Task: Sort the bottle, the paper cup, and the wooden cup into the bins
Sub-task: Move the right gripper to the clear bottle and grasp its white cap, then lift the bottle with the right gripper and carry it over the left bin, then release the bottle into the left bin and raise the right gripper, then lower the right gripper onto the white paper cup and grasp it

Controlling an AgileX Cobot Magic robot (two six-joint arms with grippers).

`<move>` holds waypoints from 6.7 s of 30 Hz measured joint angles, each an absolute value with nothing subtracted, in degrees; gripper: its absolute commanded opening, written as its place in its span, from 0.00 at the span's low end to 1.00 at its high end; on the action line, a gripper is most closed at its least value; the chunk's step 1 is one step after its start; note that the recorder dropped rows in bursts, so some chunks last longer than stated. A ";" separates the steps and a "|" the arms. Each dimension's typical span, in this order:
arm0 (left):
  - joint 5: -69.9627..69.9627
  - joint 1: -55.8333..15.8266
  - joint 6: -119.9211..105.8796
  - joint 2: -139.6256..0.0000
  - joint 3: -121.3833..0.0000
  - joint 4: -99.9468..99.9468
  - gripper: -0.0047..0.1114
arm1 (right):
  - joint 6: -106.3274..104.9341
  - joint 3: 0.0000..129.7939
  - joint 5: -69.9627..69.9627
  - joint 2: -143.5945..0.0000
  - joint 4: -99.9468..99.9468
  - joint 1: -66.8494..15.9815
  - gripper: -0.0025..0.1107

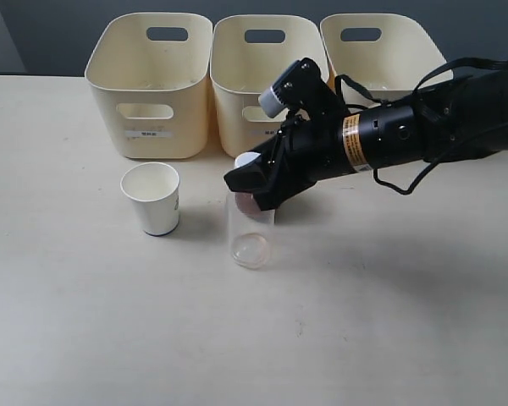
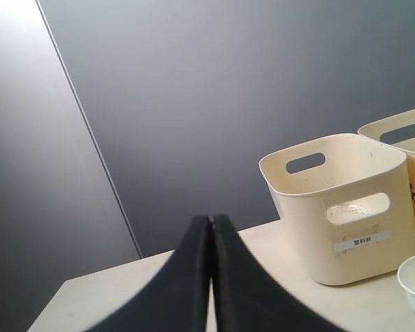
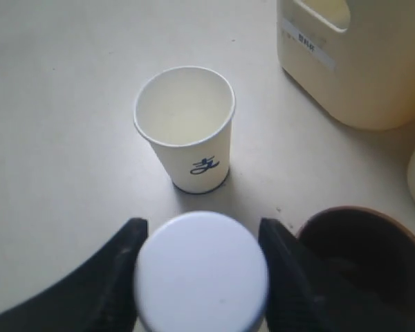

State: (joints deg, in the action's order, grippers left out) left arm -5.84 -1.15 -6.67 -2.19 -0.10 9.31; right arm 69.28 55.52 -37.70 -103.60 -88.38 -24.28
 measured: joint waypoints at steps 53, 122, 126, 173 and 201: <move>-5.84 -1.15 -6.67 -2.19 -0.10 9.31 0.04 | 22.81 84.31 -29.06 -108.59 -44.73 -37.46 0.02; -5.84 -1.15 -6.67 -2.19 -0.10 9.31 0.04 | 15.28 98.18 -15.22 -123.85 -31.12 -37.91 0.54; -5.84 -1.15 -6.67 -2.19 -0.10 9.31 0.04 | 15.28 98.18 -13.38 -123.85 -33.35 -38.36 0.54; -5.84 -1.15 -6.67 -2.19 -0.10 9.31 0.04 | -55.23 101.10 50.06 -121.04 16.82 -47.53 0.50; -5.84 -1.15 -6.67 -2.19 -0.10 9.31 0.04 | -55.27 102.89 43.53 -127.18 14.66 -47.53 0.50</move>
